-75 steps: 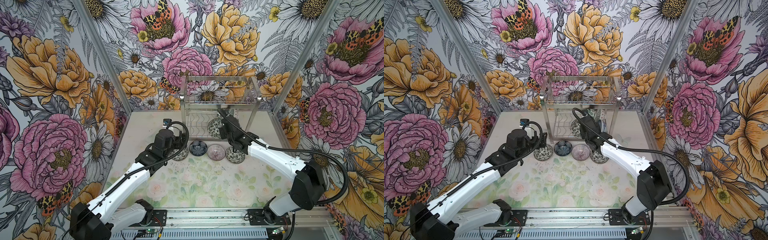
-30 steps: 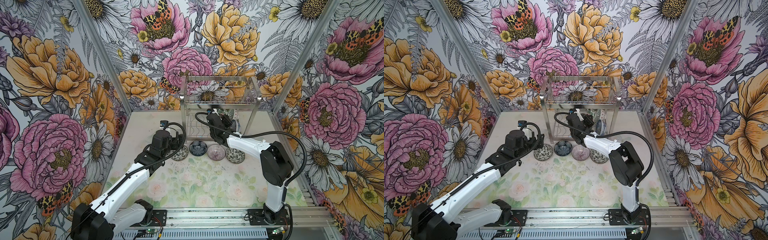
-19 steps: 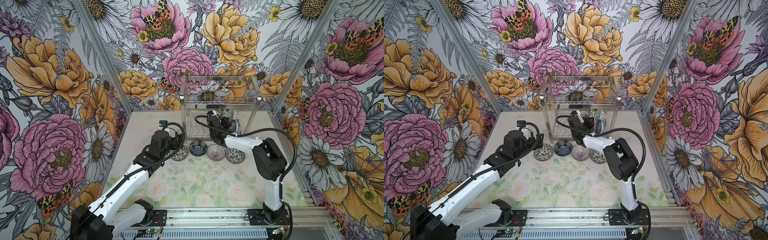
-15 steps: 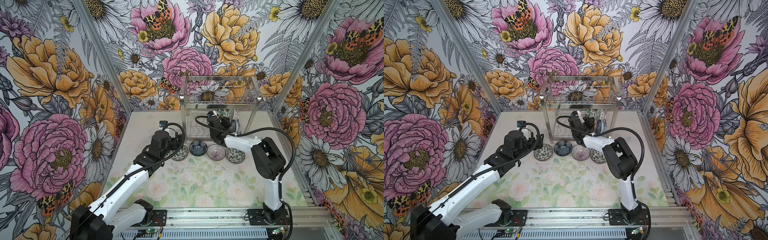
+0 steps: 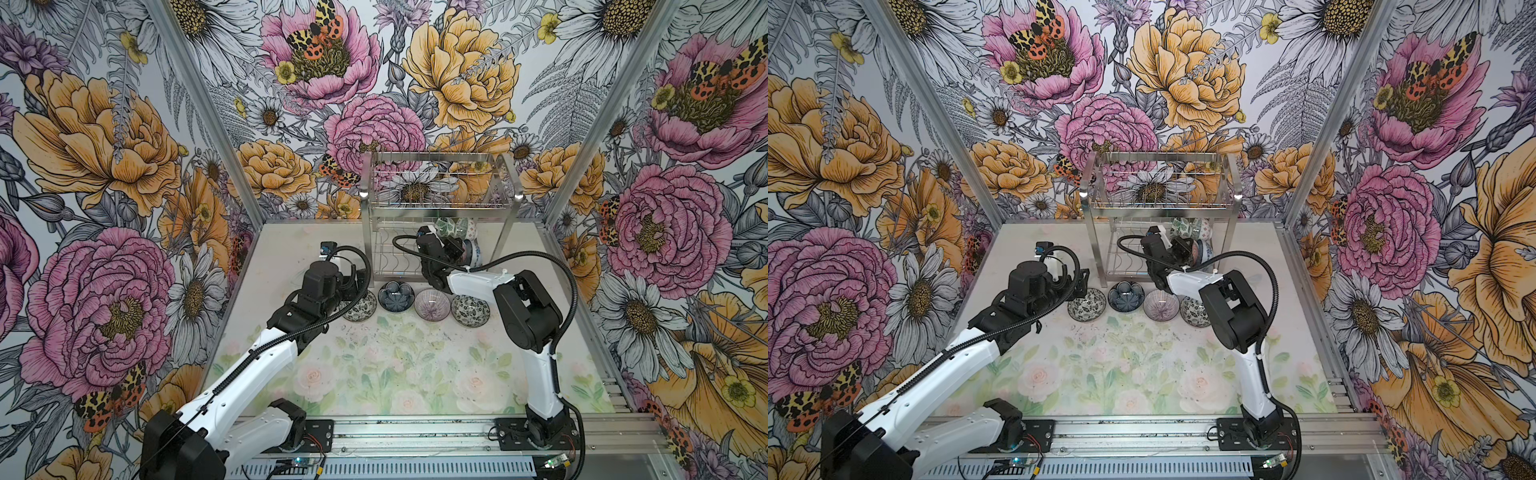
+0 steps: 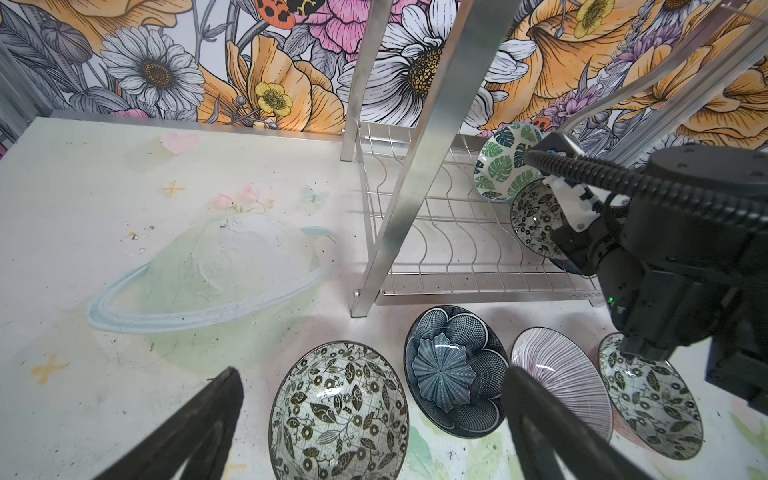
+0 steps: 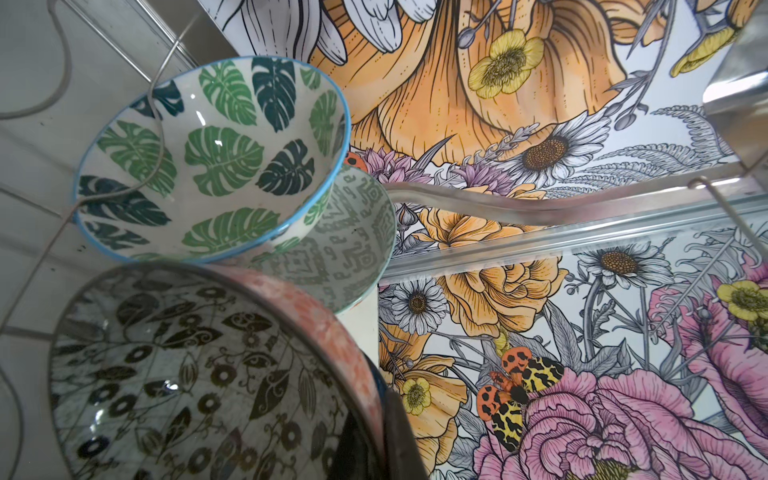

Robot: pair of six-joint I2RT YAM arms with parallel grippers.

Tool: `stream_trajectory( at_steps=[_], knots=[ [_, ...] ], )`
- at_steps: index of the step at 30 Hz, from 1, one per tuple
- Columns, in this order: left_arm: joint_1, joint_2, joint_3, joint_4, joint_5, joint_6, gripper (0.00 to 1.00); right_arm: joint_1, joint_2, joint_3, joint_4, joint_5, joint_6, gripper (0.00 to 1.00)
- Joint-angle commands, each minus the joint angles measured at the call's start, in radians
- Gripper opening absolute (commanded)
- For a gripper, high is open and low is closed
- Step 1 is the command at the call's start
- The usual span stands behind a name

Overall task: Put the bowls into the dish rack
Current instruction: 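Lower the leaf-pattern bowl into the rack slots with the right gripper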

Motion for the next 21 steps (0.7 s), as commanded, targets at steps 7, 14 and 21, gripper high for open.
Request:
stream_trajectory(
  at_steps=[7,14,21],
  knots=[
    [0.009,-0.007,-0.016,0.009,0.019,0.01,0.99,0.011,0.046,0.058,0.013,0.012,-0.003,0.0],
    [0.01,-0.032,-0.03,0.0,0.017,0.006,0.99,0.026,0.04,0.065,-0.046,-0.012,0.061,0.01],
    [0.013,-0.052,-0.034,-0.011,0.018,0.005,0.99,0.041,0.027,0.085,-0.13,-0.038,0.144,0.06]
  ],
)
